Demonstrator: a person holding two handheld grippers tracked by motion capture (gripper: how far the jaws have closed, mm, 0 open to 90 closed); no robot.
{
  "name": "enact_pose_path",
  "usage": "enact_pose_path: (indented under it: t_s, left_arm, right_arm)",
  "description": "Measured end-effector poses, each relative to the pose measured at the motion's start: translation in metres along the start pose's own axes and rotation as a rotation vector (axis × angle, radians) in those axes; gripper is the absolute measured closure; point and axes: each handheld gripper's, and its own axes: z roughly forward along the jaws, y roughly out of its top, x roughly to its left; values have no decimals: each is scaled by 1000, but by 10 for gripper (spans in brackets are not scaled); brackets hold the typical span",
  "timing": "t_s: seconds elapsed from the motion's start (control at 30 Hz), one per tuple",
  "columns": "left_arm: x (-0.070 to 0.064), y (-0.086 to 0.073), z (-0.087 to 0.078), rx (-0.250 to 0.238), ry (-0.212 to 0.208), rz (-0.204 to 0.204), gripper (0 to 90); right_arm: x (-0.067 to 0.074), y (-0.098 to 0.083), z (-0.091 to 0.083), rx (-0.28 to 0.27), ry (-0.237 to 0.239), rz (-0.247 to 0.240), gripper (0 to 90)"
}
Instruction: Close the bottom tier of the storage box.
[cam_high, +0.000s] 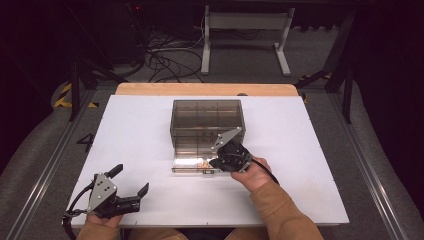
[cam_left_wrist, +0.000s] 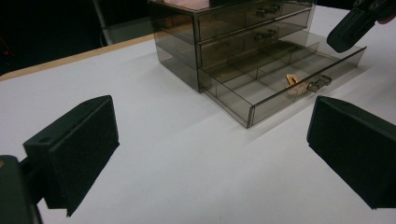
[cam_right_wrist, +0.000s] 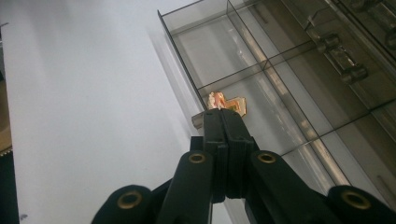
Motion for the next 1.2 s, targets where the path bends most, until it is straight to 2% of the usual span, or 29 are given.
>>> enact_pose_path:
  t_s: [0.1, 0.2, 0.7, 1.2]
  left_arm:
    - [0, 0, 0, -1, -2, -5, 28]
    - [1, 0, 0, 0, -3, -4, 28]
    - [1, 0, 0, 0, -4, -5, 28]
    - [0, 0, 1, -2, -5, -6, 28]
  right_arm:
    - [0, 0, 0, 16, -18, -11, 900]
    - [1, -1, 3, 58, -36, -18, 900]
    - [2, -5, 14, 178, -23, -33, 900]
    - [3, -10, 27, 255, -15, -37, 900]
